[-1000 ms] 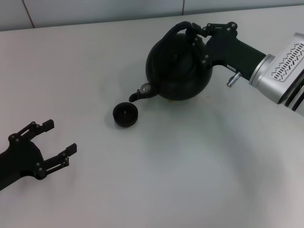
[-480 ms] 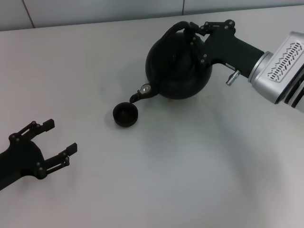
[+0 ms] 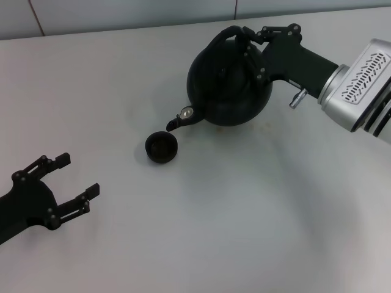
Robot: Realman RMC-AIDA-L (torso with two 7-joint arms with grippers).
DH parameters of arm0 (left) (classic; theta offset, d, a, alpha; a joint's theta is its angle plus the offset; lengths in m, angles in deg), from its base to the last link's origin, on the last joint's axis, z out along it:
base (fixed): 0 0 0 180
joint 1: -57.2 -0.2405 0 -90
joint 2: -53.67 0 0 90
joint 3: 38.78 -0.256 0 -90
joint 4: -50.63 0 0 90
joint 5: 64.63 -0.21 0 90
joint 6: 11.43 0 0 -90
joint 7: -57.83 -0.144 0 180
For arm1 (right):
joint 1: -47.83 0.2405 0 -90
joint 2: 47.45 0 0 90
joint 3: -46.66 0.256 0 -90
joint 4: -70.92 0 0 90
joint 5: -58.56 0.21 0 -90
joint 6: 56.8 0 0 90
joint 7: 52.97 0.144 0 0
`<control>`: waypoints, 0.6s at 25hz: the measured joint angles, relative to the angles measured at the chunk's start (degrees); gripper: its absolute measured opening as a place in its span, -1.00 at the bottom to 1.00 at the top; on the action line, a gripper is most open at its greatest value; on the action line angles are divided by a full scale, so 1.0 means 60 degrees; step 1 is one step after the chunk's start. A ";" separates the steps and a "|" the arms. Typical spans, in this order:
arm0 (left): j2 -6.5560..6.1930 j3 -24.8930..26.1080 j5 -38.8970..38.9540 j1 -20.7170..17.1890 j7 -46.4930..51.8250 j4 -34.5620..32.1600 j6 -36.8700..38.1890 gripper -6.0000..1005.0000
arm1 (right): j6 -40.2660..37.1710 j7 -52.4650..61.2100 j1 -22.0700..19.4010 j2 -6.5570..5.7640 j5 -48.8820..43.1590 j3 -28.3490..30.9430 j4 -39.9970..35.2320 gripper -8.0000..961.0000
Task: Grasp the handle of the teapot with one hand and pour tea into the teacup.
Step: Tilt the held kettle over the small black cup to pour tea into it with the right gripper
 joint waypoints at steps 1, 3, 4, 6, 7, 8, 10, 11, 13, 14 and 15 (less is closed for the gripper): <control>0.0000 0.0000 0.0000 0.0000 0.0000 -0.0001 -0.0001 0.70 | 0.0002 0.0015 0.0001 0.0000 0.0006 0.0001 0.0010 -0.80; 0.0000 0.0000 0.0000 -0.0001 0.0000 0.0000 -0.0001 0.70 | 0.0005 0.0099 0.0002 0.0000 0.0030 0.0060 0.0062 -0.80; 0.0000 0.0000 0.0000 -0.0001 0.0000 -0.0001 -0.0001 0.70 | 0.0005 0.0099 0.0002 0.0000 0.0030 0.0060 0.0062 -0.80; 0.0000 0.0000 0.0000 -0.0001 0.0000 -0.0001 -0.0001 0.70 | 0.0013 0.0154 0.0001 0.0000 0.0039 0.0095 0.0125 -0.80; 0.0000 0.0000 0.0000 -0.0001 0.0000 -0.0001 -0.0001 0.70 | 0.0017 0.0215 0.0001 0.0000 0.0049 0.0108 0.0151 -0.80; 0.0000 0.0000 0.0000 -0.0001 0.0000 -0.0001 -0.0001 0.70 | 0.0023 0.0451 0.0002 0.0000 0.0087 0.0124 0.0176 -0.80; 0.0000 0.0000 0.0000 -0.0001 0.0000 -0.0001 0.0000 0.70 | 0.0023 0.0641 0.0001 0.0000 0.0126 0.0129 0.0175 -0.80; 0.0000 0.0000 0.0000 -0.0001 0.0000 0.0000 -0.0001 0.70 | 0.0023 0.0862 0.0002 -0.0002 0.0181 0.0131 0.0171 -0.80; 0.0000 0.0000 0.0000 -0.0001 0.0000 -0.0001 -0.0001 0.70 | 0.0023 0.1415 -0.0014 -0.0009 0.0285 0.0134 0.0146 -0.80; 0.0000 0.0000 0.0000 -0.0001 0.0000 -0.0001 0.0000 0.70 | 0.0023 0.1715 -0.0032 -0.0015 0.0305 0.0133 0.0125 -0.80; 0.0000 0.0000 0.0000 -0.0001 0.0000 -0.0001 0.0000 0.70 | 0.0023 0.1933 -0.0044 -0.0019 0.0323 0.0140 0.0113 -0.80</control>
